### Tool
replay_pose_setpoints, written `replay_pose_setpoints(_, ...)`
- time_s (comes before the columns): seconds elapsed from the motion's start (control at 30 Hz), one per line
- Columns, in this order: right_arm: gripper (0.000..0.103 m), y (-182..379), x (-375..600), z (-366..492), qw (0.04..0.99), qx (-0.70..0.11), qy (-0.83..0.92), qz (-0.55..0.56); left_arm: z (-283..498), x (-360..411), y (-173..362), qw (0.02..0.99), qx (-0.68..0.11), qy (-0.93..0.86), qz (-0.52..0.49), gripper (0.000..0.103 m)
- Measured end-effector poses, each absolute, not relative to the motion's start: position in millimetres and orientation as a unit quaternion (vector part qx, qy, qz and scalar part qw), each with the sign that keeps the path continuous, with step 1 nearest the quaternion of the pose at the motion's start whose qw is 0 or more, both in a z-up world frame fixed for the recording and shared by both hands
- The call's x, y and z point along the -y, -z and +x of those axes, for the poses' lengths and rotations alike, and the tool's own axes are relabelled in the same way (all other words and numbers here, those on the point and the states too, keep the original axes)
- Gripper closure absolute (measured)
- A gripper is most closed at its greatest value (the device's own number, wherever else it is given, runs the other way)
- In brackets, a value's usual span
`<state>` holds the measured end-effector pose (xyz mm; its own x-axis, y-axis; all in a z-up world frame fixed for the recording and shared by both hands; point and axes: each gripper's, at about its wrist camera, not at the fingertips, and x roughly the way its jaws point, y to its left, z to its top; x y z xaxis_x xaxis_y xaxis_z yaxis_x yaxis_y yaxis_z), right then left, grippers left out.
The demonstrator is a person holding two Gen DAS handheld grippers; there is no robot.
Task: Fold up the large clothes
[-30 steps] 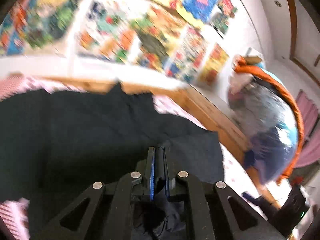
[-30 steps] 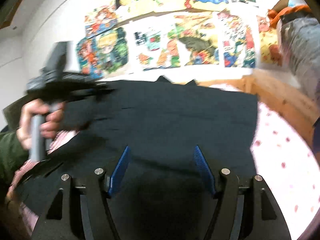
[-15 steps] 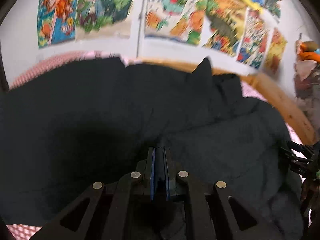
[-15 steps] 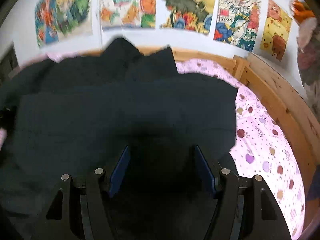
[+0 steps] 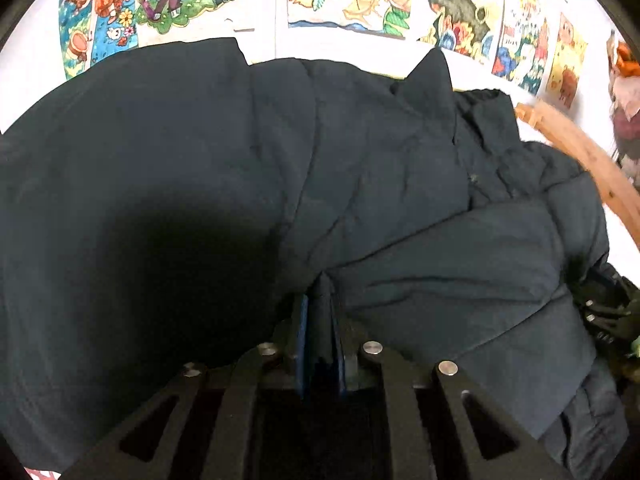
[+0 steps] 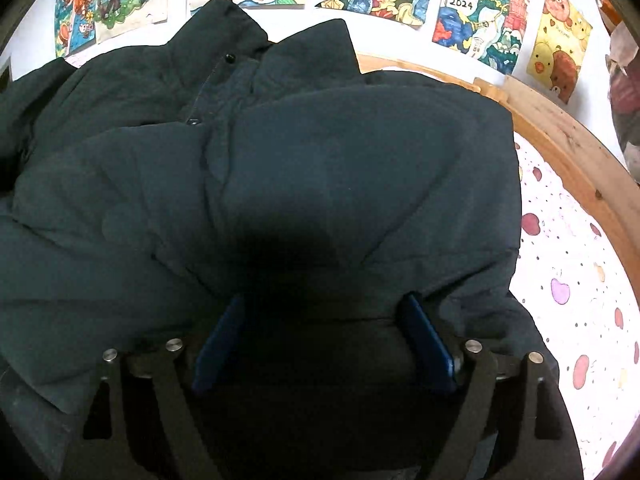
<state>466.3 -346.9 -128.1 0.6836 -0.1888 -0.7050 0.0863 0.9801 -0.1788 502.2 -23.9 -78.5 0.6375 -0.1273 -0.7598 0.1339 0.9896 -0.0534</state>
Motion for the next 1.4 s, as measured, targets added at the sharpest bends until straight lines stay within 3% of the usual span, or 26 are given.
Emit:
replay_pose_setpoints(0.13,0.017,125,352,463,0.918,-0.386,0.071,-0.059,493,13,66,0.907,-0.412,0.084,-0.025,0.079)
replay_pose_setpoints(0.2,0.016,120,353,463,0.914,-0.394,0.070,-0.059,483,9,58,0.907,-0.408,0.098,-0.039,0.067)
replay_pose_setpoints(0.27,0.016,111,350,462,0.906,-0.412,0.078,-0.060,468,3,48,0.908,-0.400,0.114,-0.051,0.041)
replay_pose_setpoints(0.33,0.016,102,344,457,0.902,-0.422,0.078,-0.049,453,-4,38,0.910,-0.391,0.124,-0.064,0.028)
replay_pose_setpoints(0.37,0.016,95,341,455,0.900,-0.428,0.069,-0.035,442,-10,32,0.910,-0.388,0.124,-0.074,0.021)
replay_pose_setpoints(0.43,0.016,83,331,451,0.898,-0.438,0.046,-0.012,427,-22,23,0.910,-0.387,0.119,-0.089,0.018)
replay_pose_setpoints(0.7,0.016,57,233,444,0.881,-0.468,-0.054,-0.031,359,-112,12,0.891,-0.409,0.079,-0.178,0.014)
replay_pose_setpoints(0.93,0.016,64,147,457,0.873,-0.471,-0.098,-0.083,321,-217,38,0.863,-0.359,0.021,-0.355,0.013)
replay_pose_setpoints(1.07,0.016,68,113,470,0.885,-0.445,-0.073,-0.117,314,-261,52,0.852,-0.302,-0.030,-0.427,0.013)
replay_pose_setpoints(1.23,0.016,81,92,482,0.899,-0.395,-0.035,-0.184,326,-274,66,0.841,-0.295,-0.053,-0.451,0.013)
replay_pose_setpoints(1.33,0.013,100,85,491,0.898,-0.392,-0.033,-0.199,336,-270,61,0.855,-0.290,-0.059,-0.425,0.017)
replay_pose_setpoints(1.4,0.008,108,79,489,0.902,-0.384,-0.028,-0.195,345,-264,57,0.870,-0.284,-0.068,-0.398,0.039)
